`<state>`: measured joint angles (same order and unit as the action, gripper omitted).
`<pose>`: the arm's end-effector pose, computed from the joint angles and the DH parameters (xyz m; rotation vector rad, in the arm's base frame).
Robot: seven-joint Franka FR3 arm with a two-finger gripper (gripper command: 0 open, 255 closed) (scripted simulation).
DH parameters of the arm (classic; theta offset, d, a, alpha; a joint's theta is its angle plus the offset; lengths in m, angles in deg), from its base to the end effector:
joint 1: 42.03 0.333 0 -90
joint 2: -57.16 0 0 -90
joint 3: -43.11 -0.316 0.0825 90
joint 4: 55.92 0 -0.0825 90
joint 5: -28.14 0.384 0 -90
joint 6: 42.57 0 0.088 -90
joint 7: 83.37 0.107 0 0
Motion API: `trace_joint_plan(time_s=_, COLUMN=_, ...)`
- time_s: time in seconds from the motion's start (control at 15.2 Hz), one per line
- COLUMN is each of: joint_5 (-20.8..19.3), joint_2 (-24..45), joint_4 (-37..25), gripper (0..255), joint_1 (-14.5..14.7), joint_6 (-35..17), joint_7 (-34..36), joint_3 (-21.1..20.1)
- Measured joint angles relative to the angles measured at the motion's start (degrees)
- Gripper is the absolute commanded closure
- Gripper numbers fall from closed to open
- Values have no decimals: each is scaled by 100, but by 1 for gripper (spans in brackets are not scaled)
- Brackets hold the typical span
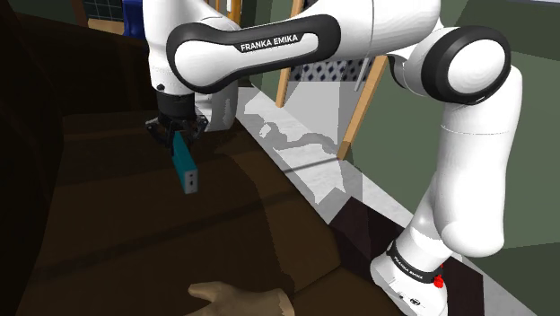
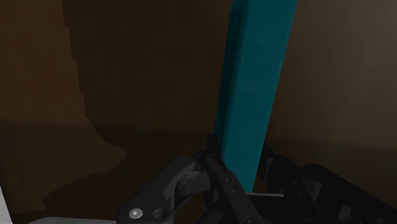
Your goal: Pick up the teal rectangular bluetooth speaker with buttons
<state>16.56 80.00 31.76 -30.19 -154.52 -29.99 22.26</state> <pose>0.5932 0.3251 0.4444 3.0976 -0.5000 0.1153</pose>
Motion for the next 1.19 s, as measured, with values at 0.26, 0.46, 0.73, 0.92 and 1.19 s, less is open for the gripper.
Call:
trace_joint_plan(time_s=0.26, joint_5=0, joint_2=-5, joint_4=8, gripper=255, joint_1=0, joint_6=-3, joint_7=1, joint_3=-1)
trace_joint_plan(time_s=0.46, joint_5=0, joint_2=-5, joint_4=7, gripper=255, joint_1=0, joint_6=-2, joint_7=2, joint_3=-1)
trace_joint_plan(time_s=0.73, joint_5=14, joint_2=-14, joint_4=-146, gripper=255, joint_1=7, joint_6=161, joint_7=-21, joint_3=-7)
trace_joint_plan(time_s=0.92, joint_5=31, joint_2=-37, joint_4=-321, gripper=255, joint_1=17, joint_6=356, joint_7=-40, joint_3=-16)
trace_joint_plan(time_s=1.19, joint_5=56, joint_2=-79, joint_4=-581, gripper=255, joint_1=32, joint_6=652, joint_7=-69, joint_3=-30)
